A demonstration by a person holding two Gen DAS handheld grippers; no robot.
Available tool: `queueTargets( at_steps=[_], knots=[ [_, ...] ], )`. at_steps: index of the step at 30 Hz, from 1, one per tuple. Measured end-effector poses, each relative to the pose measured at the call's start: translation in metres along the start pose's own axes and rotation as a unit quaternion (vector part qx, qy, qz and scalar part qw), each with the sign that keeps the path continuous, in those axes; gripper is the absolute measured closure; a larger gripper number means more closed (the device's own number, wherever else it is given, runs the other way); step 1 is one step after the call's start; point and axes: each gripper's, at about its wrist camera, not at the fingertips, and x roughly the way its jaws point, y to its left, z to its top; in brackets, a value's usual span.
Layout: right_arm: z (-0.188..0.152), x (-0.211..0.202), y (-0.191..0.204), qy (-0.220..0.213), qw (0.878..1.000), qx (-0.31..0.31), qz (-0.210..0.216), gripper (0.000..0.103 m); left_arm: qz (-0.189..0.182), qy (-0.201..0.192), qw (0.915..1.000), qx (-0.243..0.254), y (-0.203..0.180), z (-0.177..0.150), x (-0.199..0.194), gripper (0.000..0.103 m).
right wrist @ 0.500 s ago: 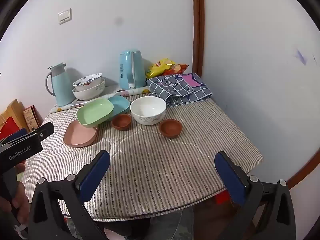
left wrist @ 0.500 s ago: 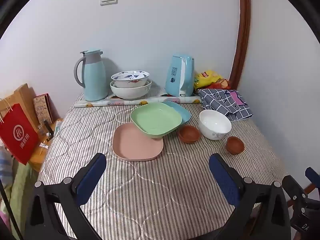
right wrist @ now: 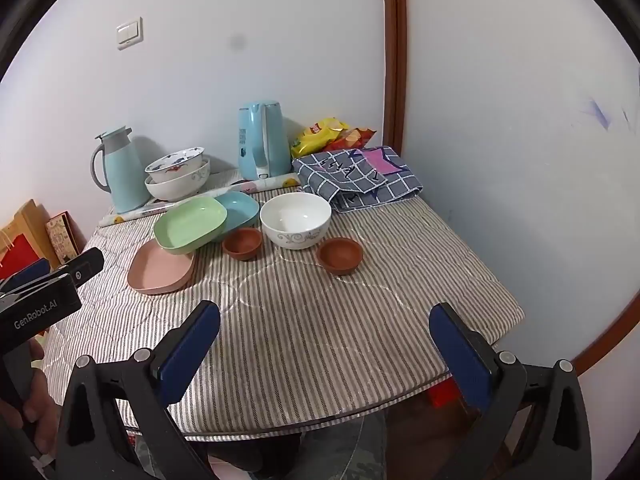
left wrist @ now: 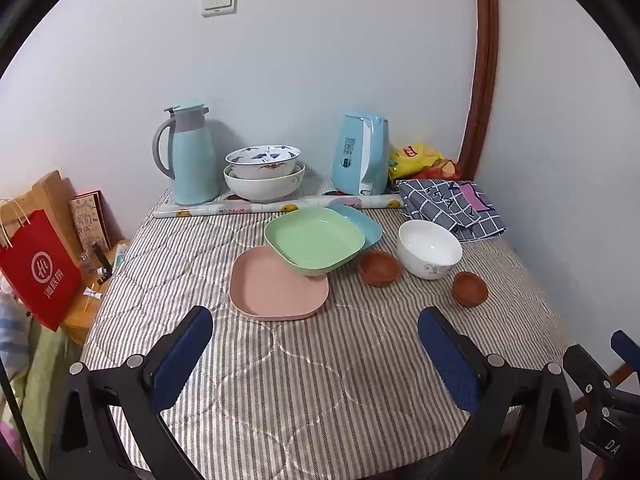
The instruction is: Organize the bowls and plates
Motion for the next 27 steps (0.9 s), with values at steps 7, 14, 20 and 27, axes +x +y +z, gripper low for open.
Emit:
queueTargets(
  at_steps=[7,14,20,27],
  knots=[
    [-0.0006,-0.0028,-0.0012,-0.001,1.000,0.003,0.000,0.000,-0.001,-0.004,1.0000,-0.001,0.0019,-0.0018,-0.0035,0.000],
    [0.0013,-0.0054,0.0010,-0.001,1.000,-0.001,-0.001,0.000,-0.002,-0.003,1.0000,-0.001,0.0024,-0.0020,-0.0041,0.000],
    [0.0010,-0.0062,0.0027,0.000,1.000,-0.001,-0.002,0.000,-0.001,-0.005,1.0000,-0.004,0.0036,-0.0018,-0.0052,0.000],
    [0.0005,-0.0066,0.0024,-0.001,1.000,-0.002,0.000,0.000,0.000,-0.005,1.0000,-0.006,0.0057,-0.0027,-0.0063,0.000]
  ],
)
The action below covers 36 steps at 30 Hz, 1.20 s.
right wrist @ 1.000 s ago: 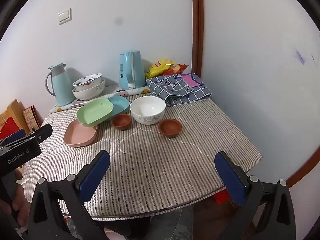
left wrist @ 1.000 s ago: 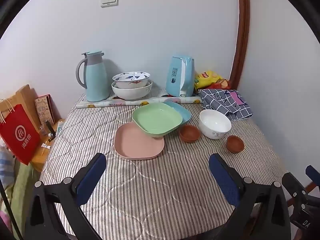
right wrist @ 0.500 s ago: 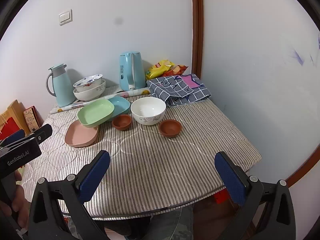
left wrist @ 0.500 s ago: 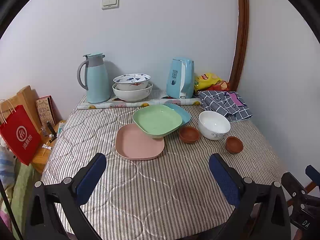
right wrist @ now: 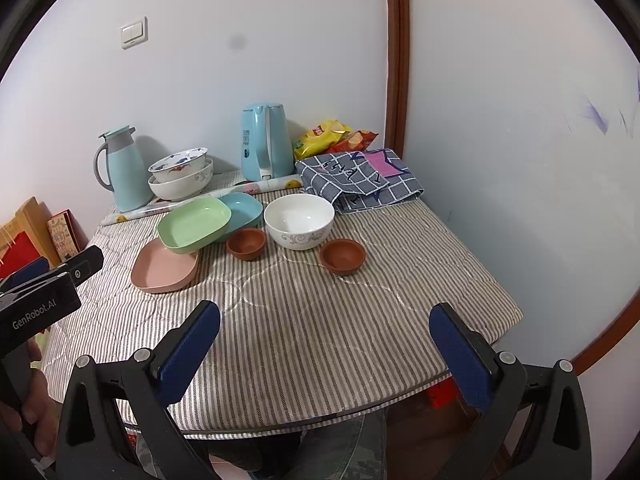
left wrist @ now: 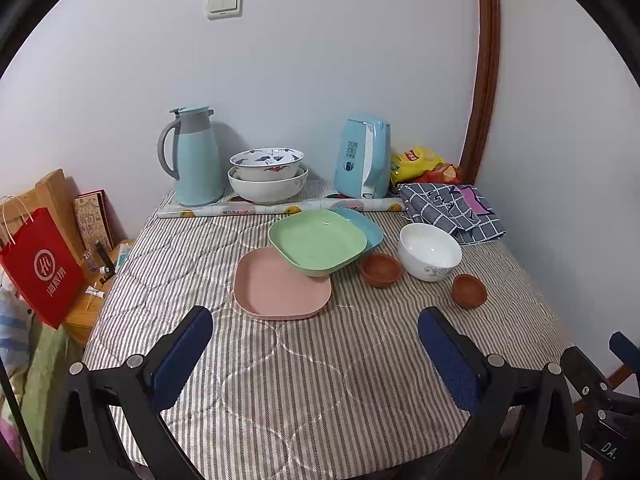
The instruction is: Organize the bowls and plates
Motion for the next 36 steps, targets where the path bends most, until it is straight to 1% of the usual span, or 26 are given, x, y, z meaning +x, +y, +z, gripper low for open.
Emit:
queueTargets(
  at_steps=[36],
  knots=[
    [0.0008,-0.0009,0.0043,-0.003,1.000,-0.002,0.000,0.000,0.003,-0.001,1.0000,-0.001,0.0051,0.0003,-0.0028,0.000]
  ],
)
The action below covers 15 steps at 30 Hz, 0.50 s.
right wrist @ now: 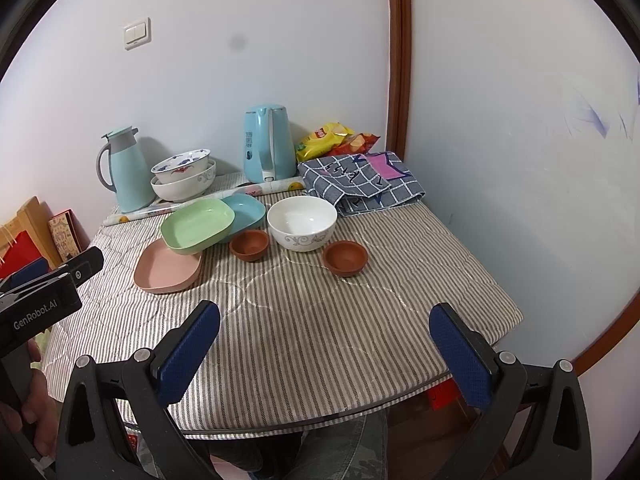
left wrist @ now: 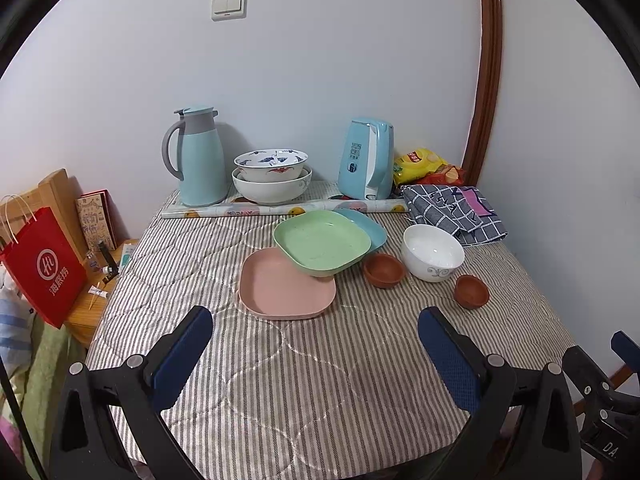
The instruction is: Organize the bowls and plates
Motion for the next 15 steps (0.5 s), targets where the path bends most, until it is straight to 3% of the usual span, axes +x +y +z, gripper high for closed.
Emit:
queueTargets(
  at_steps=[15],
  knots=[
    [-0.0014,-0.0015,0.0021,-0.001,1.000,-0.001,-0.001,0.000,0.000,-0.001,1.0000,0.001,0.0034,0.0001,-0.0013,0.000]
  ],
)
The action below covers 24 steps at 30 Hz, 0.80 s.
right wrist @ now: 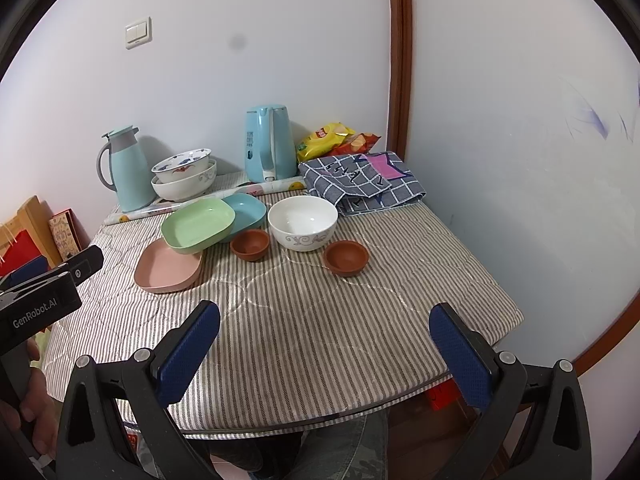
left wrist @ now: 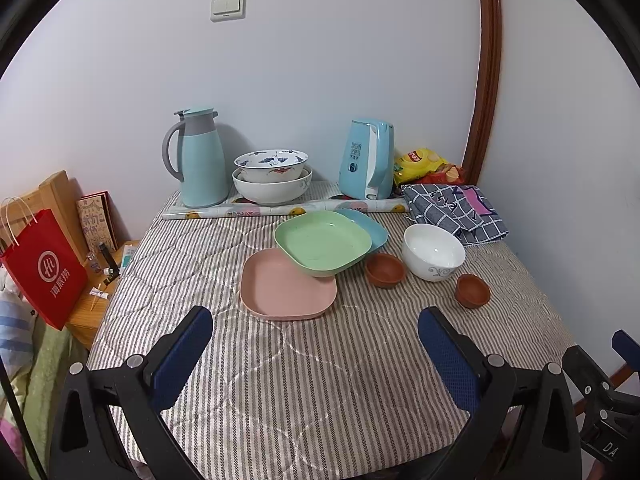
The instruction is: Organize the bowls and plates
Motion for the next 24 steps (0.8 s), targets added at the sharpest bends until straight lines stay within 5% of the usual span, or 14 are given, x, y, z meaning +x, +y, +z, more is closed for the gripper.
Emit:
queueTargets(
  at_steps=[24],
  knots=[
    [0.008,0.009,0.001,-0.011,1.000,0.003,0.023,0.001,-0.009,0.007,0.9999,0.004,-0.003,0.012,0.025,0.000]
  ],
)
